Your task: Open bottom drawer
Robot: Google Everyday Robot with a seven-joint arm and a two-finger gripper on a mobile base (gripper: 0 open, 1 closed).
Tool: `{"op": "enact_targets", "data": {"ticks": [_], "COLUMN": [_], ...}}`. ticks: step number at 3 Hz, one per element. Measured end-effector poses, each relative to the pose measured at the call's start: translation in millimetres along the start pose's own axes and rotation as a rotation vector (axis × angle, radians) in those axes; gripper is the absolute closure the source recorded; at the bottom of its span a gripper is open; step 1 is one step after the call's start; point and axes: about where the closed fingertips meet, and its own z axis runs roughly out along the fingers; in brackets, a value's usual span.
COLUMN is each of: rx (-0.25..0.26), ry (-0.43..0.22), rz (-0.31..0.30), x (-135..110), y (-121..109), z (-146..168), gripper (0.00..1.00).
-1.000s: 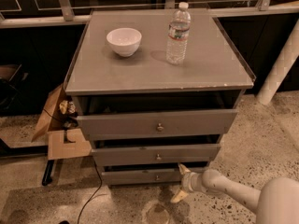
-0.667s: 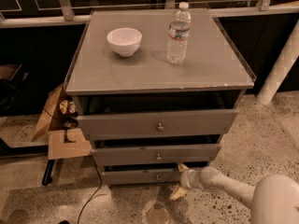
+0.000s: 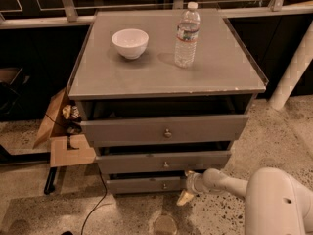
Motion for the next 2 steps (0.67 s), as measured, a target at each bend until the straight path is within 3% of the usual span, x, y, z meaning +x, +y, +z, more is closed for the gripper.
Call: {"op": "enact_targets", "data": {"ticks": [2], "rx": [-0.041], "ry": [0.096], "rz": [0.032], "x": [19], "y": [-4], "z": [13], "gripper": [0.00]}}
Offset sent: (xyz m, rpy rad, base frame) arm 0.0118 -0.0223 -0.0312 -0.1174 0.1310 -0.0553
